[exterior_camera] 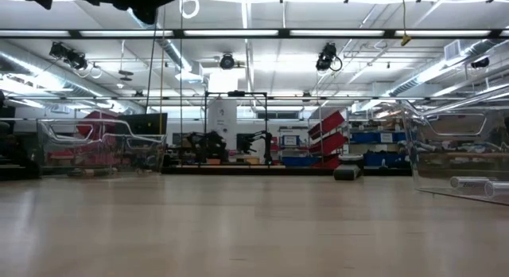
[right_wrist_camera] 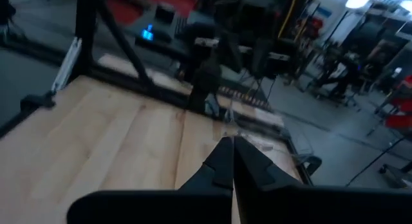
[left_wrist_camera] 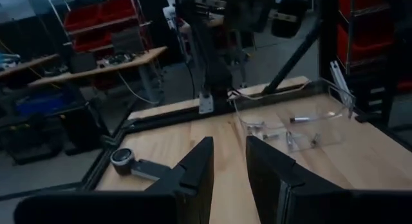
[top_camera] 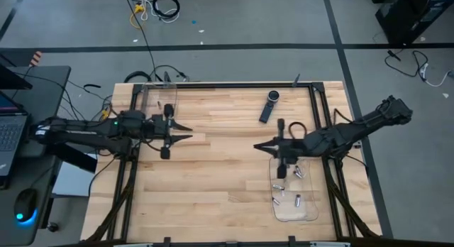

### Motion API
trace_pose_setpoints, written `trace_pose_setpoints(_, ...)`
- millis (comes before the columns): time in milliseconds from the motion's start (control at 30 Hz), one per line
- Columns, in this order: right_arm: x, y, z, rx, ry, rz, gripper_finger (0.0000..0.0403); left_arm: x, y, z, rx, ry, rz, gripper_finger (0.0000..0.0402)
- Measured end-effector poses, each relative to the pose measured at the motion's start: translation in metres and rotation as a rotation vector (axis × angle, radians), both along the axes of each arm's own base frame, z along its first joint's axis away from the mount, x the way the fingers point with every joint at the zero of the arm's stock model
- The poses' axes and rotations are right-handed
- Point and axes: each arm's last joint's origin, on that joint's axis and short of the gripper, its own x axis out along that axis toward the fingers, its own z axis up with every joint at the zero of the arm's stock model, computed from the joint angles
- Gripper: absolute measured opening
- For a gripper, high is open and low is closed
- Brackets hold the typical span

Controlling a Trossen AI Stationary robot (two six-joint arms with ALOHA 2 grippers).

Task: Sort batteries
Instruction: Return to Home Position

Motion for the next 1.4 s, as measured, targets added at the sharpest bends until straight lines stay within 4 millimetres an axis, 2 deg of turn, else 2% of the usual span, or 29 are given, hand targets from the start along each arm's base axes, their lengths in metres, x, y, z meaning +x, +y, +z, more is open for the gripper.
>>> trace_pose_setpoints(233,-0.045,-0.022,-0.018,0.027,-0.162,-0.011,0.0000,-0.037,0.004,0.011,0.023,-0.056,0.025,0.0090)
trace_pose_setpoints(367,-0.070,-0.033,-0.029,0.063,-0.242,-0.016,0.0000,-0.053,0.004,0.008,0.022,-0.090,0.030,0.0090)
trace_pose_setpoints(633,-0.102,-0.045,-0.056,0.087,-0.348,-0.017,0.0000,-0.069,0.004,-0.025,-0.017,-0.123,0.034,0.0090)
trace_pose_setpoints(867,-0.118,-0.053,-0.071,0.049,-0.473,-0.019,0.0000,-0.065,0.005,-0.061,-0.062,-0.053,0.066,0.0090)
trace_pose_setpoints(1000,-0.126,-0.056,-0.074,0.048,-0.522,-0.008,0.0000,-0.070,0.005,-0.050,-0.080,-0.107,0.060,0.0090)
trace_pose_setpoints(1167,-0.137,-0.060,-0.084,0.052,-0.548,-0.008,0.0000,-0.098,0.004,-0.024,-0.078,-0.100,0.050,0.0090)
trace_pose_setpoints(1300,-0.143,-0.062,-0.096,0.059,-0.573,-0.009,0.0000,-0.120,0.003,-0.021,-0.074,-0.169,0.046,0.0090)
trace_pose_setpoints(1400,-0.147,-0.063,-0.103,0.061,-0.582,-0.009,0.0000,-0.120,0.003,-0.022,-0.074,-0.183,0.041,0.0090)
